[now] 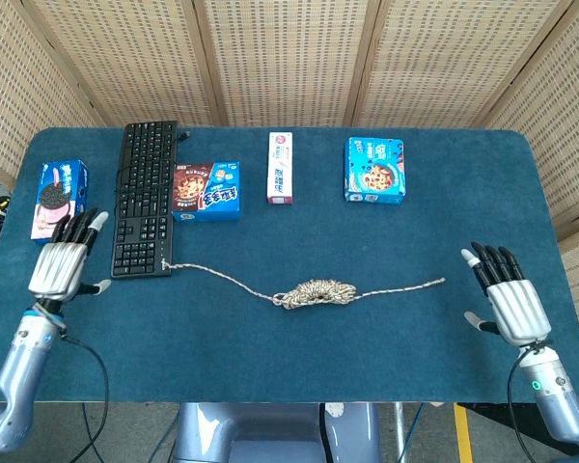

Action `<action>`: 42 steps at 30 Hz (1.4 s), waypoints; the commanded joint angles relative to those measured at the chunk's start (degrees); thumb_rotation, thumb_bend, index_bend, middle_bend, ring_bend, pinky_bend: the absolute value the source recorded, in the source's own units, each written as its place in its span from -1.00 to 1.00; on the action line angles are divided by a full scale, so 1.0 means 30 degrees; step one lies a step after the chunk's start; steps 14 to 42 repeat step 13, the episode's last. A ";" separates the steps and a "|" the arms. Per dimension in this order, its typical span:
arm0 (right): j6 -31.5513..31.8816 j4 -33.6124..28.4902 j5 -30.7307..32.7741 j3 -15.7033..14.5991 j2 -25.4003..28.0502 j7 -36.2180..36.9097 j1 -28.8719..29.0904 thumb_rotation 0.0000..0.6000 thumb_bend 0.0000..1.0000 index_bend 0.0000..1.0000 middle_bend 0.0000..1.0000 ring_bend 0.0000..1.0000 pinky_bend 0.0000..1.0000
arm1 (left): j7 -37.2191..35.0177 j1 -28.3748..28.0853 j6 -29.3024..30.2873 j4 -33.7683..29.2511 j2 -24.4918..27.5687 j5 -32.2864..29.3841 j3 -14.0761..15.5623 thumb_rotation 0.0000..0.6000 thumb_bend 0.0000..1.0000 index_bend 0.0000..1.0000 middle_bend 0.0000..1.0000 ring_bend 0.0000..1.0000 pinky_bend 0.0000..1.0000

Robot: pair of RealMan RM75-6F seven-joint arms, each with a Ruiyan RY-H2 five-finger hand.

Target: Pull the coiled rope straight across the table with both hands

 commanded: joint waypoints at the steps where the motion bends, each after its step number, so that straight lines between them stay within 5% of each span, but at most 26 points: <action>1: 0.1056 -0.0786 0.0128 -0.0190 0.0417 -0.0437 -0.1010 1.00 -1.00 -1.00 -1.00 -1.00 -1.00 | -0.1724 0.2018 0.2114 0.0041 0.0834 0.1667 0.1451 1.00 -1.00 -1.00 -1.00 -1.00 -1.00; 11: 0.2874 -0.1041 -0.0305 -0.0442 0.0515 0.0133 -0.2591 1.00 -1.00 -1.00 -1.00 -1.00 -1.00 | -0.4374 0.5057 0.5157 0.2722 0.0371 0.4098 0.3125 1.00 -1.00 -1.00 -1.00 -1.00 -1.00; 42: 0.3059 -0.1236 -0.0484 -0.0468 0.0606 0.0075 -0.2736 1.00 -1.00 -1.00 -1.00 -1.00 -1.00 | -0.4662 0.5305 0.5354 0.3114 0.0268 0.4318 0.3149 1.00 -1.00 -1.00 -1.00 -1.00 -1.00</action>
